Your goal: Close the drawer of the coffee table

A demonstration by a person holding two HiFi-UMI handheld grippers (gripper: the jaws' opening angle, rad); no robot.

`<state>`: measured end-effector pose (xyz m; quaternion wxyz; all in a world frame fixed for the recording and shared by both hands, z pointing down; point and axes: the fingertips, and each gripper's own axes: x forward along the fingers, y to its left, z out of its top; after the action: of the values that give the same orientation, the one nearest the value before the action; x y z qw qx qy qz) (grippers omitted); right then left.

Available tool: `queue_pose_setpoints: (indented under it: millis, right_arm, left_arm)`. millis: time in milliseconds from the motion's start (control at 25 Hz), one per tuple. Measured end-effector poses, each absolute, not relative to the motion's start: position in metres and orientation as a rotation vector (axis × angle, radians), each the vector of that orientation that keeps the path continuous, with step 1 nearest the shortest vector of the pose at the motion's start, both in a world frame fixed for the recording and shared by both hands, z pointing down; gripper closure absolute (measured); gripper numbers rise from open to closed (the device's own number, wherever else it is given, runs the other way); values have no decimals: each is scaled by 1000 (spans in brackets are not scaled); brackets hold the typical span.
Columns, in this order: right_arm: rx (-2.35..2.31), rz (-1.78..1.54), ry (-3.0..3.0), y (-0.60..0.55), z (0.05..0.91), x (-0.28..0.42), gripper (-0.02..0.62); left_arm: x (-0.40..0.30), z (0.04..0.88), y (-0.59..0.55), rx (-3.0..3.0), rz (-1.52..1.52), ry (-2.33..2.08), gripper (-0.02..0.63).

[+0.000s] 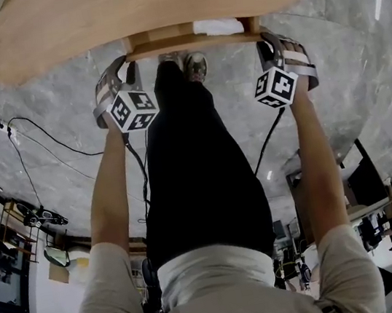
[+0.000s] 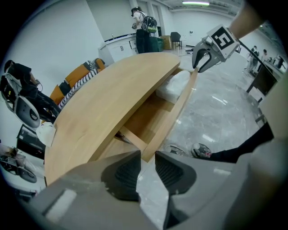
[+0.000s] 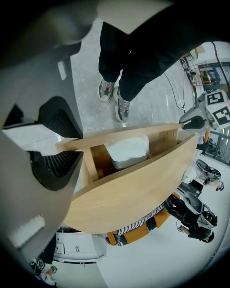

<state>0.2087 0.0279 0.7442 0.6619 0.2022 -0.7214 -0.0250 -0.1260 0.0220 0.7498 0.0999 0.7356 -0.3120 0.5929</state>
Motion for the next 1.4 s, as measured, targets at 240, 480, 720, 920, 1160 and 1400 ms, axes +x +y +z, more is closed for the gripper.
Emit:
queue_pose_setpoints:
  millis: [240, 480, 720, 920, 1160, 1400]
  right_arm:
    - [474, -50, -1622, 23, 742, 210, 495]
    - [547, -48, -1623, 5, 741, 210, 489]
    - [672, -33, -1630, -9, 739, 210, 471]
    - [921, 82, -1633, -25, 735, 222, 414]
    - [1109, 195, -1574, -23, 735, 228, 406]
    - [1348, 386, -1533, -29, 736, 233, 396]
  left_arm:
    - [-125, 748, 18, 2171, 1723, -928, 483]
    - [-126, 747, 2, 2142, 1664, -1007, 480]
    - [-129, 748, -10, 2061, 1534, -1155, 474]
    - [-126, 750, -15, 1849, 1289, -1322, 476]
    - [-125, 750, -15, 1703, 1153, -1372, 479]
    - [-127, 748, -25, 1699, 1113, -1407, 480]
